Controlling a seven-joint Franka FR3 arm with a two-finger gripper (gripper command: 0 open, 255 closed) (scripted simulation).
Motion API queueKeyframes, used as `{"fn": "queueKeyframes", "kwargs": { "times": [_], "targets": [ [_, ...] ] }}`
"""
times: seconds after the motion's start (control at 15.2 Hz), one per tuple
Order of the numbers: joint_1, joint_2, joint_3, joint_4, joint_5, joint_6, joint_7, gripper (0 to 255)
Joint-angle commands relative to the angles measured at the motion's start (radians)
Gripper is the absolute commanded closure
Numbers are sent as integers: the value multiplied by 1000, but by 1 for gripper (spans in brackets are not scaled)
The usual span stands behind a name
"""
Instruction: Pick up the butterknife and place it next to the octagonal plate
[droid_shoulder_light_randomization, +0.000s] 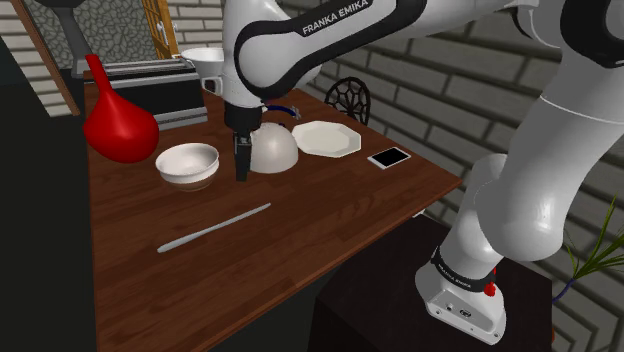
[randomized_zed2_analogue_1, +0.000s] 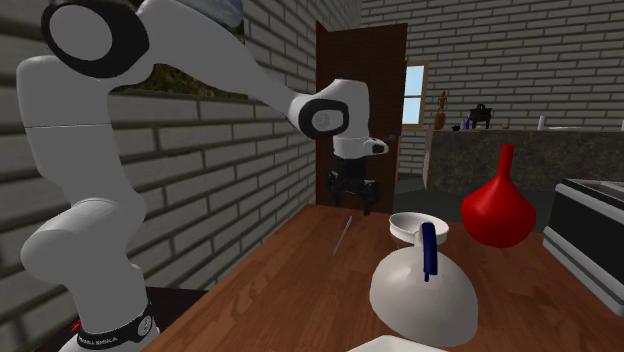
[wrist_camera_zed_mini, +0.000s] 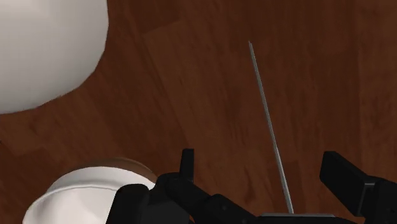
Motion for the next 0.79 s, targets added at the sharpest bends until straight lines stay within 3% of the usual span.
{"fn": "queueKeyframes", "kwargs": {
  "times": [0.0, 0.46, 0.73],
  "targets": [
    [20, 42, 19, 22, -3, 19, -43, 0],
    [85, 195, 86, 95, -35, 87, -175, 0],
    [89, 227, 88, 81, -39, 134, -172, 0]
  ]
}}
